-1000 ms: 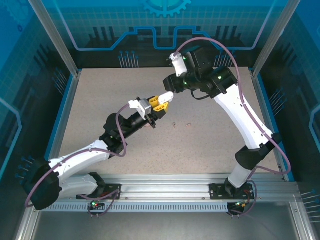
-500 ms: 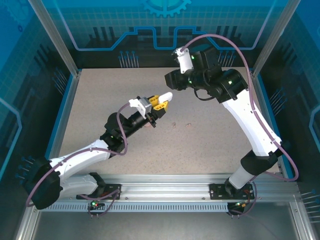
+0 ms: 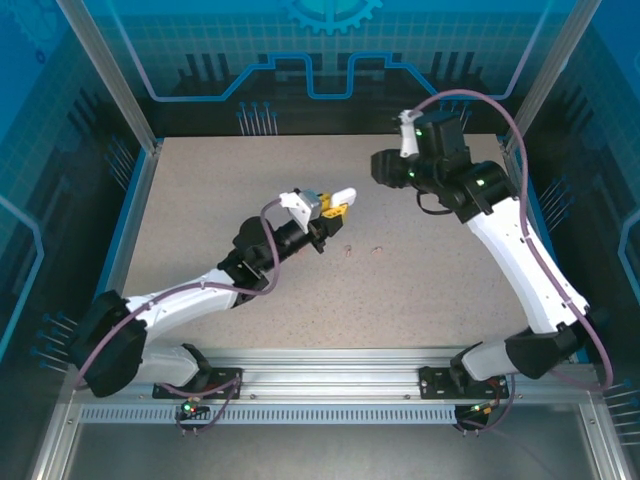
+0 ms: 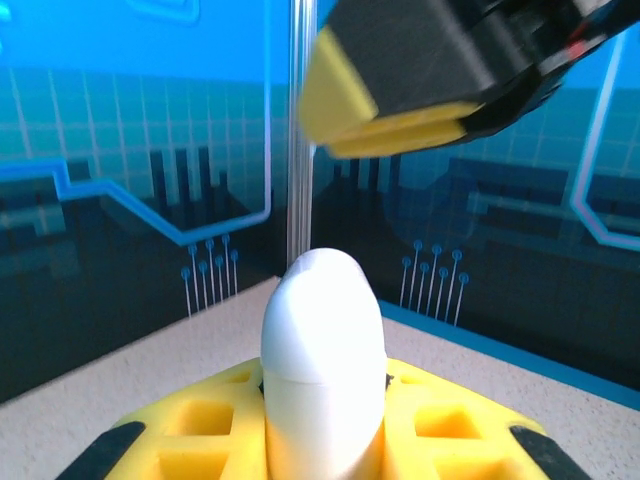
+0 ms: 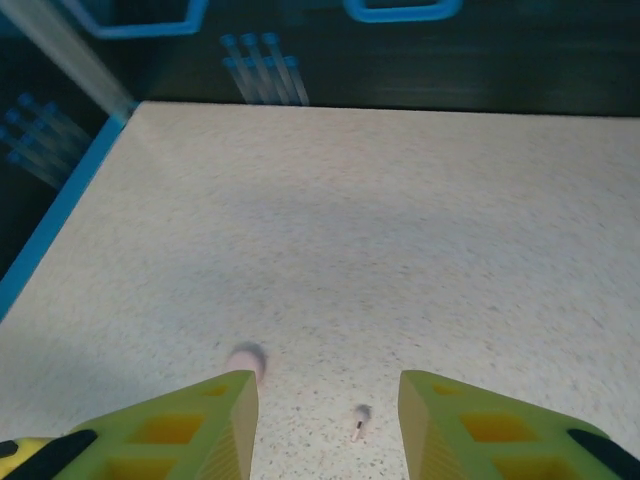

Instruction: Insert the wireless bluetooth earbuds into the charging case

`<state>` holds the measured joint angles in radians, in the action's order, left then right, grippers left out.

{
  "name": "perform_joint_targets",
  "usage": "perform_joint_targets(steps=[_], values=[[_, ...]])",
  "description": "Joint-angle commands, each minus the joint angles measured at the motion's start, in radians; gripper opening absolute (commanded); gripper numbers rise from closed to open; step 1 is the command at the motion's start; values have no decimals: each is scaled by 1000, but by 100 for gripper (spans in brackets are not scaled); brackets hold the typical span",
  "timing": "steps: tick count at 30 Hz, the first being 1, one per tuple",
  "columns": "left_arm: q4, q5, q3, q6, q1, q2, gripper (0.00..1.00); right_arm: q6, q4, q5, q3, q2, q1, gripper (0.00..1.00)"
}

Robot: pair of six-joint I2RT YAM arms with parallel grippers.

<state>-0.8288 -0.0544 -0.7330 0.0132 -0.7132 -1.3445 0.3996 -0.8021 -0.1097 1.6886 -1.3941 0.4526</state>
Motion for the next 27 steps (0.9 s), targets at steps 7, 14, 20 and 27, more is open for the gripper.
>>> perform_joint_targets(steps=[7, 14, 20, 27], values=[[42, -6, -137, -278, 71, -277, 0, 106, 120, -20, -263, 147, -138, 43], [173, -80, -332, -452, 144, -526, 0, 120, 146, -3, -370, 193, -152, 43], [313, -137, -525, -555, 190, -720, 0, 135, 171, 25, -436, 210, -154, 43], [457, -199, -702, -679, 246, -905, 0, 145, 194, 50, -474, 207, -152, 43]])
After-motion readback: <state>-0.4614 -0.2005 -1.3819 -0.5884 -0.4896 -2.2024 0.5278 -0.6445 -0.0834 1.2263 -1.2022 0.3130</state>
